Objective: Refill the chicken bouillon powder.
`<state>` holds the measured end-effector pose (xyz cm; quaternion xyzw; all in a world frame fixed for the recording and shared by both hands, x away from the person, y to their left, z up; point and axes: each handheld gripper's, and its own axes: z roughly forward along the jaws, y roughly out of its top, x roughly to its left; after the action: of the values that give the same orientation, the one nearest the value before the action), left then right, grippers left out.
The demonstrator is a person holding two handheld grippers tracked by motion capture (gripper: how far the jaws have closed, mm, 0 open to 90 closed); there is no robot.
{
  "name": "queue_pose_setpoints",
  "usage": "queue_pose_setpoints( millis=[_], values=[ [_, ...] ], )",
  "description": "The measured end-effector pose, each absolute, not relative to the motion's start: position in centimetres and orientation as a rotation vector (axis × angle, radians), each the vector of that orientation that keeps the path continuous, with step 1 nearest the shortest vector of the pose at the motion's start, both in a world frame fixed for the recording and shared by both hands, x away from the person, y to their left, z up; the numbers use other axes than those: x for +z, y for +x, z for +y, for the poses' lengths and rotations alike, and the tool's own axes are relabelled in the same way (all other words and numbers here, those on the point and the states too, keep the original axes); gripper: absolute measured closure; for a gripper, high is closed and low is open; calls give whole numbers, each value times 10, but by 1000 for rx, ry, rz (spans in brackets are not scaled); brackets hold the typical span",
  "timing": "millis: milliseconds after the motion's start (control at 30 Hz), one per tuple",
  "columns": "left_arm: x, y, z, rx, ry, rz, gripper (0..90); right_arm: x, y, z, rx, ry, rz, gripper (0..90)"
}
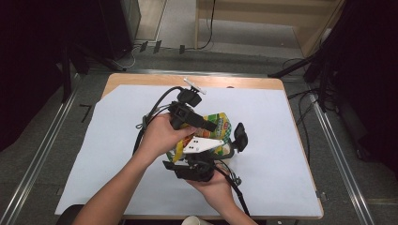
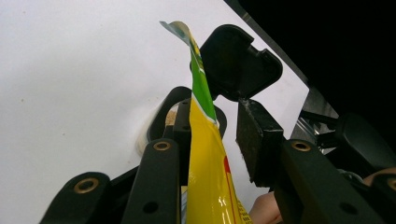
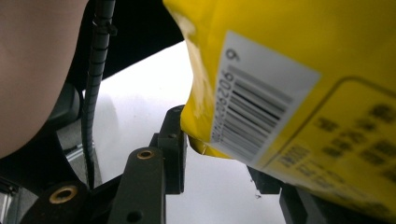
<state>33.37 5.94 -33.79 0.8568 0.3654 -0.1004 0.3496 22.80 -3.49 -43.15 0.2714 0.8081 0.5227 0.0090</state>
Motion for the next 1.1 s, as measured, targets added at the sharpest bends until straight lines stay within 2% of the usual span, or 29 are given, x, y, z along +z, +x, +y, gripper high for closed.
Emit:
queue_pose_setpoints(
  millis=[1100],
  values=[
    [-337,330,57,-252,2257,950,705,-434,227,-33,1618,783,2520,644]
  ],
)
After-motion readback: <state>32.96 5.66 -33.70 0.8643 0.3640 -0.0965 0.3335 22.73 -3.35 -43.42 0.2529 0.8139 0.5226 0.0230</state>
